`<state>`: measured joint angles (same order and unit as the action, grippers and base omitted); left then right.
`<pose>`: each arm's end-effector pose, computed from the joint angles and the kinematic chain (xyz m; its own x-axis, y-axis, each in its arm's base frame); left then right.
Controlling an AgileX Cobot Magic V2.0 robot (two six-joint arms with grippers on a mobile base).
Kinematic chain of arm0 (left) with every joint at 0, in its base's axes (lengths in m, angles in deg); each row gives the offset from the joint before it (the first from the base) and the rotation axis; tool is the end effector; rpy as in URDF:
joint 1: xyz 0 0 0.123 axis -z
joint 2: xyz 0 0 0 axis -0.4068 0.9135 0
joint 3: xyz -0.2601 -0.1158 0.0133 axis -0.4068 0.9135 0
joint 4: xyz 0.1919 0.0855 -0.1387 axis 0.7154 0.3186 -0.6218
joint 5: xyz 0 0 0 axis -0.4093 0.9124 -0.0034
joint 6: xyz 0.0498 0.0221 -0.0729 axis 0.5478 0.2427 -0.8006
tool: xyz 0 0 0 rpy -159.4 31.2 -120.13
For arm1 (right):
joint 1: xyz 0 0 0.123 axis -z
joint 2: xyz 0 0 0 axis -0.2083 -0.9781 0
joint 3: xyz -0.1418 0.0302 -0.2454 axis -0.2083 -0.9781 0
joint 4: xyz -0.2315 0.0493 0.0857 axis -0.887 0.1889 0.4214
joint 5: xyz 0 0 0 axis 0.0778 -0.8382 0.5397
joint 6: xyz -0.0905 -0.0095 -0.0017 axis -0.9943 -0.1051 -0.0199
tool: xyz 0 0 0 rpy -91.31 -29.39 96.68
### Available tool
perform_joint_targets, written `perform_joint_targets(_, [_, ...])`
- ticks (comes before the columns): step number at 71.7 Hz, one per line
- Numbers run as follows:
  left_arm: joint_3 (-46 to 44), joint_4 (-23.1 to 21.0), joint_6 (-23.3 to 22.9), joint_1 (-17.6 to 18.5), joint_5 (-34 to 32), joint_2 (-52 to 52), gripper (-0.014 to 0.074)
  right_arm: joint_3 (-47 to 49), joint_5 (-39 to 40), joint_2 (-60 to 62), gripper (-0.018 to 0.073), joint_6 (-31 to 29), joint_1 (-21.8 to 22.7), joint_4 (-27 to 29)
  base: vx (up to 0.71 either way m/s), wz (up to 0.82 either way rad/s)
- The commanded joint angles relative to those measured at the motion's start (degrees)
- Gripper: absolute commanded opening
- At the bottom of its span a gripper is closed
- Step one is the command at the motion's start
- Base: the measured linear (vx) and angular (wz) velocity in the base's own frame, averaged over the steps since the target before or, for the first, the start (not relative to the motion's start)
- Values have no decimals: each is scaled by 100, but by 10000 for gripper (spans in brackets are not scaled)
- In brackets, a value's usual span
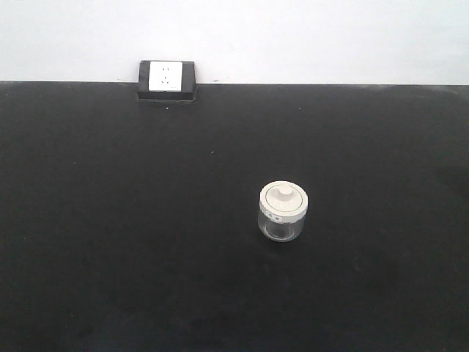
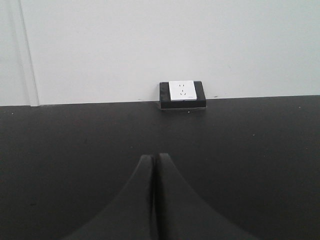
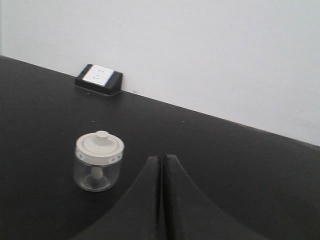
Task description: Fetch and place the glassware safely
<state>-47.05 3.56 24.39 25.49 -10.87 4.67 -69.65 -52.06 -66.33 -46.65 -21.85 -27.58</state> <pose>0.0570 -0.0010 0.1986 0.0003 -0.0374 -0.9993 0.0220 0.9991 -0.0374 0.0362 0.0114 0.2579 0.0177 -0.1790 -0.9837 -0.2250 0.9579 -0.1783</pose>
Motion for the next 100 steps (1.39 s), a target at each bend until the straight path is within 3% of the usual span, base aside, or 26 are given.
perform_joint_targets(1, [168,-22,-53,2,-446,-99,-7,135,390,28,-8,334,352,-136,0,0])
perform_joint_targets(13, [168,-22,-53,2,-446,-99,-7,-246,870,33,-8,1097,1039,-567,0,0])
perform_joint_targets(26, [168,-22,-53,2,-446,-99,-7,-920,1752,33,-8,1620,1381,-985,0,0])
perform_joint_targets(37, [168,-22,-53,2,-446,-99,-7,-1332,2126,33,-8,1695,1341,-1303,0,0])
perform_joint_targets(78, [168,-22,-53,2,-446,-99,-7,-1589,2188,33,-8,2293,1335,-1246,0,0])
perform_joint_targets(93, [168,-22,-53,2,-446,-99,-7,-1589,2188,33,-8,2222,820,-1421,0,0])
perform_joint_targets(100, [168,-22,-53,2,-446,-99,-7,-1589,2188,33,-8,2222,831,-1390,0,0])
